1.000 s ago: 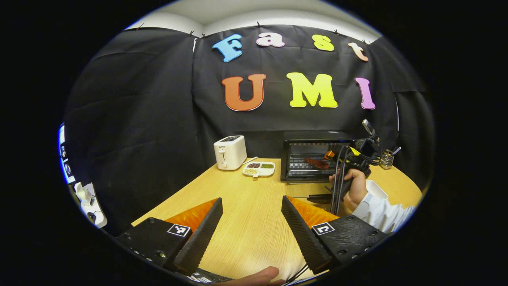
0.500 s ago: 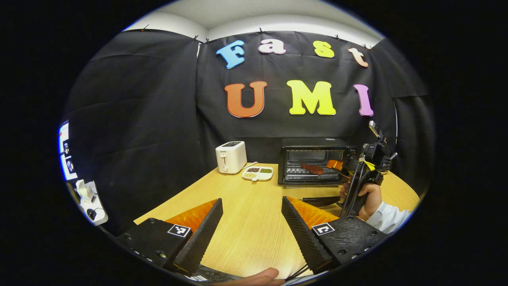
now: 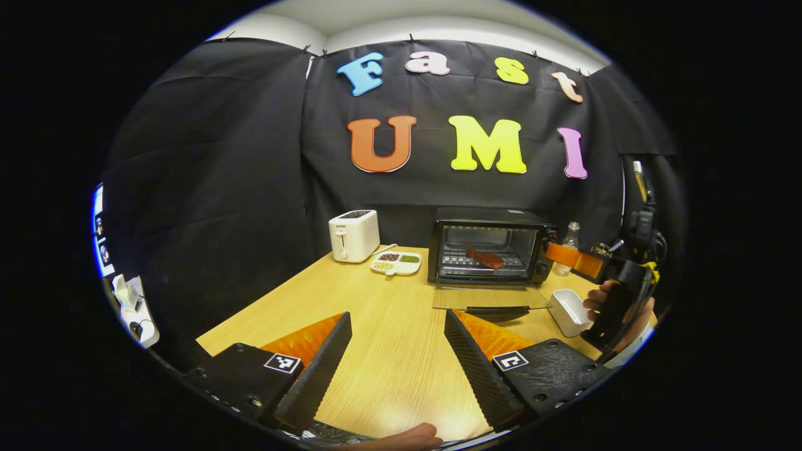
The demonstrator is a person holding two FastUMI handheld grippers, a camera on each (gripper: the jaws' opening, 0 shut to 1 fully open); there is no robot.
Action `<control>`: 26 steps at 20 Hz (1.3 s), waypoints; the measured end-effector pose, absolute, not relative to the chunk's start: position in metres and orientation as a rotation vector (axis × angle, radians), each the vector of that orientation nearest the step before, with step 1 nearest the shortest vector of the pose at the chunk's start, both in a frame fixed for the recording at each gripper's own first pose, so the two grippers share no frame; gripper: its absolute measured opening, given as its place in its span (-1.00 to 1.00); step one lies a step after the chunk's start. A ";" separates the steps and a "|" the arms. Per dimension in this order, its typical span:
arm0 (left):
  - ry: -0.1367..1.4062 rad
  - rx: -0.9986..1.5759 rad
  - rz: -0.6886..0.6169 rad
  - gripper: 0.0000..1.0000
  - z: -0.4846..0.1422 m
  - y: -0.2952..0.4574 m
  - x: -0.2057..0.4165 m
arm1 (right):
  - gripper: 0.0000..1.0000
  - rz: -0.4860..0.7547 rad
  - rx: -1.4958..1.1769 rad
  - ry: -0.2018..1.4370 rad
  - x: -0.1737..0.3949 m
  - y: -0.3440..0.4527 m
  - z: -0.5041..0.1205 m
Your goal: Open the electric oven with the left hand, put the food in, and close the electric oven.
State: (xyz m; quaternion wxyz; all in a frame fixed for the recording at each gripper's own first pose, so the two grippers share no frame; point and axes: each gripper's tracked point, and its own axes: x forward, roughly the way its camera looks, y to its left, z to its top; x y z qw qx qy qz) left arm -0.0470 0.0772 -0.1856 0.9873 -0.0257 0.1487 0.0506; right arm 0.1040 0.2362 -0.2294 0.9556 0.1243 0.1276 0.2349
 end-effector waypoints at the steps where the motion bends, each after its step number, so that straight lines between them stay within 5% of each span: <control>1: 0.295 -0.054 0.099 0.91 -0.186 0.074 -0.040 | 0.76 0.487 0.236 0.244 0.098 0.230 -0.219; 2: 0.286 -0.060 0.096 0.91 -0.188 0.072 -0.033 | 0.94 0.504 0.228 0.237 0.090 0.226 -0.210; 4: 0.304 -0.092 0.071 0.91 -0.204 0.062 -0.014 | 0.99 0.525 0.206 0.216 0.076 0.213 -0.191; 13: 0.399 -0.063 -0.164 0.89 -0.254 -0.030 0.024 | 1.00 0.397 0.141 0.044 0.049 0.110 -0.094; 26: 0.516 0.060 -0.198 0.89 -0.326 -0.085 0.089 | 1.00 0.304 0.061 -0.063 0.030 0.024 -0.057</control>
